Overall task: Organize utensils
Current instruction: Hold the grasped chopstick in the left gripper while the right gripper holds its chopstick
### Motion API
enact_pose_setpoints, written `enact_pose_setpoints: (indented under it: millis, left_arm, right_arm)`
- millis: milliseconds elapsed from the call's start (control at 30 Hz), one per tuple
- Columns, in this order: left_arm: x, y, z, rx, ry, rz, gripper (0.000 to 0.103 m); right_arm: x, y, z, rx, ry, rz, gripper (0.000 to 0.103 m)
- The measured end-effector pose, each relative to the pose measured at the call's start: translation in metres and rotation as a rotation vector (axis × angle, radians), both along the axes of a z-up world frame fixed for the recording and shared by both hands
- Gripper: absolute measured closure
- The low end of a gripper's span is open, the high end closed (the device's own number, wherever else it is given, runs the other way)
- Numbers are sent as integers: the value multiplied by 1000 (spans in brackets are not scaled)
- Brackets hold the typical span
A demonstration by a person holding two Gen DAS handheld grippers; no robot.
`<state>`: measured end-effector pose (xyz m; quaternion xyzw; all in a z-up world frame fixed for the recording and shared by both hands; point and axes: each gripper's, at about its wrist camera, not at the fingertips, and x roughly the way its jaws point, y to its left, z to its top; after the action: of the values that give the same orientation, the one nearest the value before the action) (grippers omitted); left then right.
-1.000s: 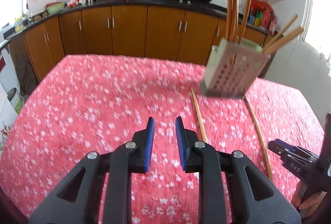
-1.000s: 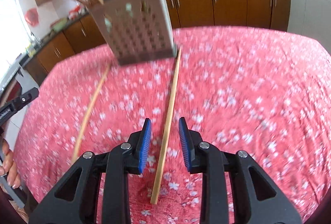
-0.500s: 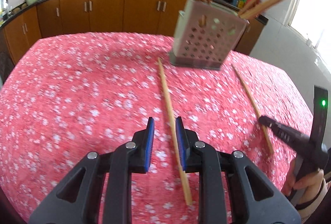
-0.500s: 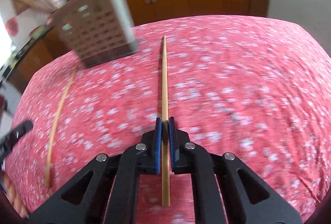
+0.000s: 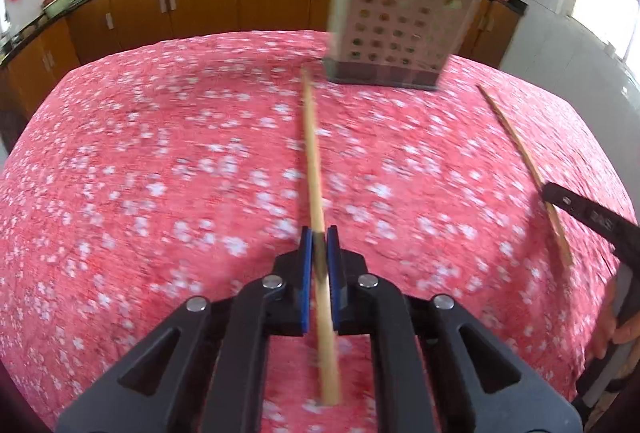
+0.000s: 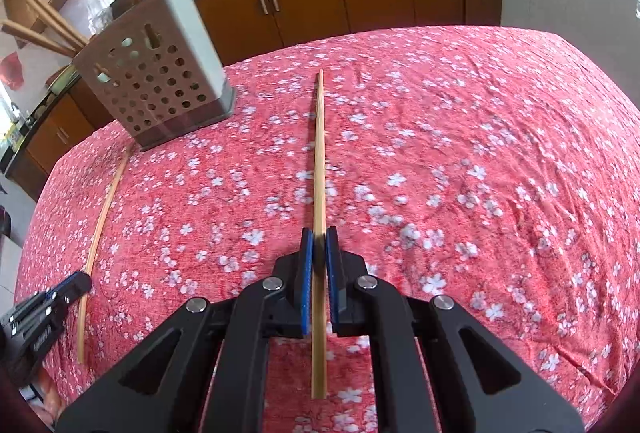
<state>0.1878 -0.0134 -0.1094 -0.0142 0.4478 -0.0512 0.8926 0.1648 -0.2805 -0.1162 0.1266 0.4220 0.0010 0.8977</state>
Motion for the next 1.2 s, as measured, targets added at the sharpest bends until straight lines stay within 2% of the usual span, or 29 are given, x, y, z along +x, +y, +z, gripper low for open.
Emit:
enact_pose_setpoints:
  millis: [167, 333, 600, 867, 1200]
  left_arm:
    - [24, 43, 2, 5, 7, 115, 95]
    - [43, 72, 2, -10, 8, 141, 94]
    - [50, 76, -2, 28, -34, 122, 93]
    - [43, 78, 1, -12, -36, 123, 92]
    - [43, 75, 1, -2, -36, 127, 92]
  right_arm:
    - [6, 13, 4, -21, -19, 56, 95]
    - [19, 25, 2, -39, -15, 80, 95]
    - [26, 31, -1, -88, -19, 92, 95]
    - [24, 29, -2, -73, -19, 91, 95]
    - [24, 29, -2, -72, -19, 90, 95]
